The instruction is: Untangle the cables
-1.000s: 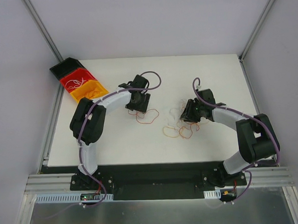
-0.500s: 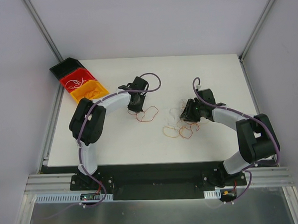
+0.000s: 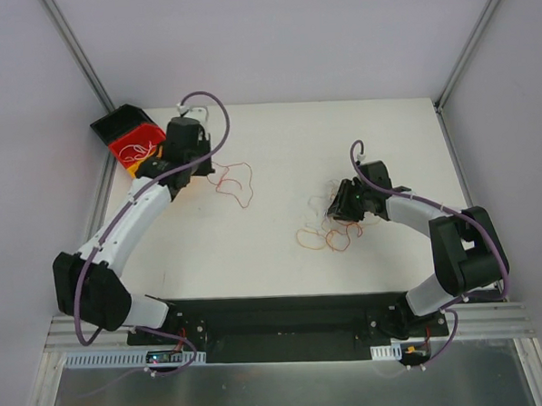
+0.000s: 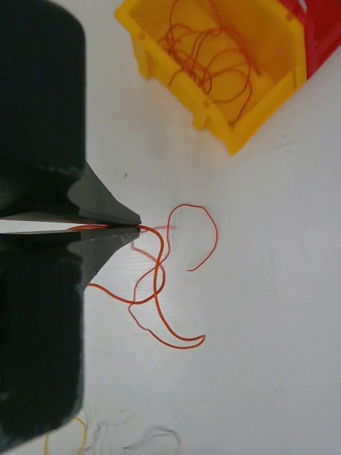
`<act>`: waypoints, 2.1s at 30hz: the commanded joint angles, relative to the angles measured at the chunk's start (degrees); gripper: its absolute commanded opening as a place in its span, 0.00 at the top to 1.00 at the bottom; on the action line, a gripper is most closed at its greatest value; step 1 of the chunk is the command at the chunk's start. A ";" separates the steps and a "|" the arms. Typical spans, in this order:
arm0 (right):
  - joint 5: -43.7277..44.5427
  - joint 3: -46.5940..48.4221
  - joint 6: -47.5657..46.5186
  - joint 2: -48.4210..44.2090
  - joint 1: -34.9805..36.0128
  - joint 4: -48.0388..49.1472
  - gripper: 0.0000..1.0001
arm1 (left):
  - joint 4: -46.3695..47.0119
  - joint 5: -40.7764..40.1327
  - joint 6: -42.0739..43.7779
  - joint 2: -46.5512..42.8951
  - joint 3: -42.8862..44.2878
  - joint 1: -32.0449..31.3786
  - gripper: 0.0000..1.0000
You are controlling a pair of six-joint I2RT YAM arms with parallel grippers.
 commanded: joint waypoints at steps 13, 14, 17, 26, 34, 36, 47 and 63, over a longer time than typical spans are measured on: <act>-1.12 -0.31 -0.88 -1.83 -0.05 1.36 0.63 | -6.34 3.22 6.18 -6.13 28.49 14.19 1.00; -1.12 -0.22 -0.88 -1.83 0.03 1.44 0.63 | -6.69 3.14 6.53 -5.61 30.51 14.98 1.00; -1.21 -0.04 -0.88 -1.57 -0.05 1.18 0.63 | -7.92 2.44 7.93 -3.41 37.19 16.65 1.00; -1.38 0.49 -0.88 -0.86 -0.05 0.65 0.63 | -10.03 2.96 8.90 0.90 48.46 21.22 1.00; -1.29 0.57 -0.88 -0.78 -0.05 0.57 0.63 | -9.51 2.08 8.20 1.78 43.29 24.65 1.00; -1.29 0.57 -0.88 -0.78 -0.05 0.57 0.63 | -8.89 1.99 8.02 2.04 41.18 25.44 1.00; -1.29 0.66 -0.88 -0.69 -0.05 0.65 0.63 | -4.85 0.77 4.08 0.38 25.10 27.64 1.00; -1.47 0.66 -0.97 -0.78 0.03 0.57 0.63 | 3.40 -3.80 2.48 13.29 10.68 27.73 1.00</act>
